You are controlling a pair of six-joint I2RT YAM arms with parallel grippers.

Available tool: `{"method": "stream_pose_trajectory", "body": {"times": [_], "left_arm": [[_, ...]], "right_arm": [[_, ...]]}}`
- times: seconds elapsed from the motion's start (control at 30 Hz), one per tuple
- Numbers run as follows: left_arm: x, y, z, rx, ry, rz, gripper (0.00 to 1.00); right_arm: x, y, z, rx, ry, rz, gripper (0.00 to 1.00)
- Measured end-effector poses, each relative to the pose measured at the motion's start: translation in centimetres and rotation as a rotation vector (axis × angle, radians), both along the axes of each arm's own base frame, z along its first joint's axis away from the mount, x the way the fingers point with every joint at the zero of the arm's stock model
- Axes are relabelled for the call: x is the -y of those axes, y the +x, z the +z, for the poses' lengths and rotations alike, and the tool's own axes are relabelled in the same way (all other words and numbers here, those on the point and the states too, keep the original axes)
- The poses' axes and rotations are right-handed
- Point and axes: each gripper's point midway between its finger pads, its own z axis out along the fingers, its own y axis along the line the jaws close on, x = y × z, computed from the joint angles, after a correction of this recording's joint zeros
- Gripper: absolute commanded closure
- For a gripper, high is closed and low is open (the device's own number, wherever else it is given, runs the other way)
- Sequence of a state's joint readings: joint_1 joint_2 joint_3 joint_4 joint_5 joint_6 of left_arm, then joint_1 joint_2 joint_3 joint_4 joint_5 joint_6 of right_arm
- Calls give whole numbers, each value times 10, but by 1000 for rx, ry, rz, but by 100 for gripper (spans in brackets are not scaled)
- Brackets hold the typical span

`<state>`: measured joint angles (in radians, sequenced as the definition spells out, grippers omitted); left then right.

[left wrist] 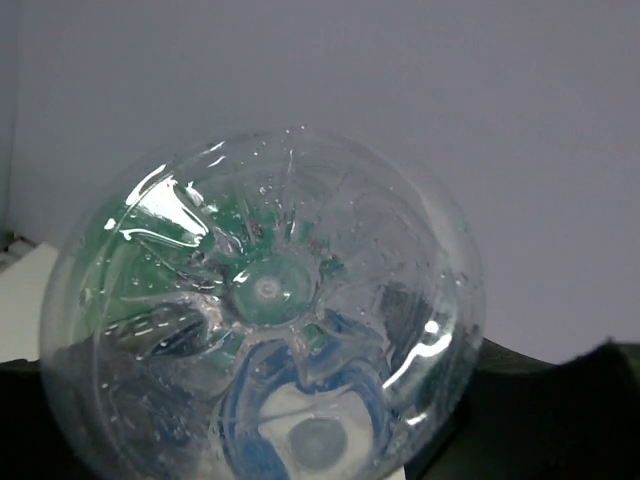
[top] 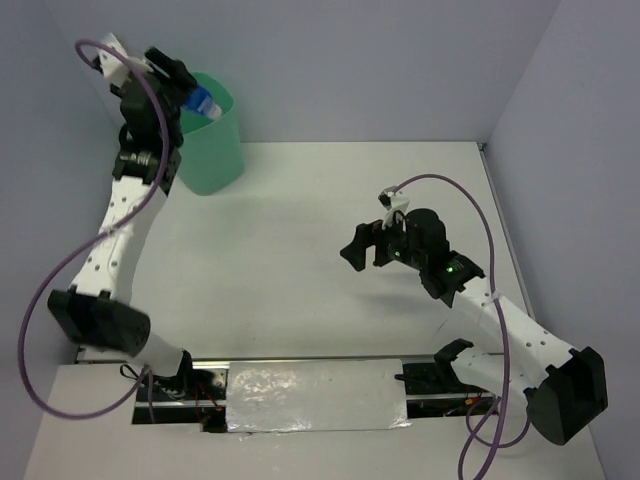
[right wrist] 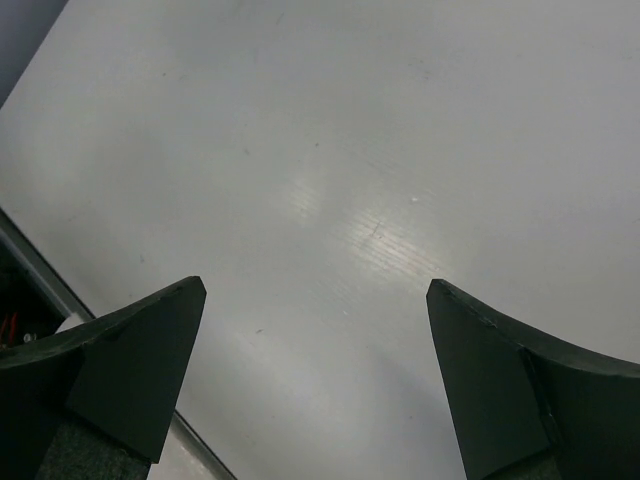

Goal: Put the plastic bottles in the bin

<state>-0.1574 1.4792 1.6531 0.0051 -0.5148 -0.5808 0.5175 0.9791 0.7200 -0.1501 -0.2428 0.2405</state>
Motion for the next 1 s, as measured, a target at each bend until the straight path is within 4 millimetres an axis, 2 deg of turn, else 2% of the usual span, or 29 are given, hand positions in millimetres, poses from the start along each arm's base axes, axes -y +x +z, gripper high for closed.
{"method": "stream_pose_trajectory", "body": {"times": [0.03,0.1,0.17,0.23,0.27,0.3,0.43,0.53,0.6,0.7,0.8,0.87,0.93,1.0], "left_arm": [[-12,12,11,31,-15,27,34],[-44,42,20,68,-44,114,34],[-70,66,4,52,-61,197,32],[-85,88,-20,20,-60,257,21],[-89,99,-37,-8,-54,281,15],[-91,109,-52,-31,-51,296,1],[-91,147,-97,-102,-27,303,1],[-89,162,-110,-137,-14,287,1],[-88,161,-109,-141,-10,279,1],[-85,154,-94,-134,5,259,1],[-78,136,-72,-146,14,213,1],[-70,119,-56,-160,18,163,1],[-62,88,-27,-143,17,107,1],[-54,50,-12,-154,18,57,1]], "right_arm": [[4,2,0,0,-1,-13,0],[14,9,-1,-2,-6,-48,0],[24,14,-4,-14,-14,-81,0],[33,17,-6,-23,-19,-110,0],[37,19,-6,-23,-19,-122,0],[40,20,-5,-22,-19,-134,0],[49,22,0,-8,-15,-160,0],[51,21,1,-6,-17,-163,0],[52,20,0,-8,-19,-163,0],[53,18,1,-12,-19,-166,0],[55,17,4,-7,-7,-182,0],[58,17,6,-9,5,-209,0],[63,19,7,-11,12,-249,0],[68,20,7,-19,16,-292,0]]}}
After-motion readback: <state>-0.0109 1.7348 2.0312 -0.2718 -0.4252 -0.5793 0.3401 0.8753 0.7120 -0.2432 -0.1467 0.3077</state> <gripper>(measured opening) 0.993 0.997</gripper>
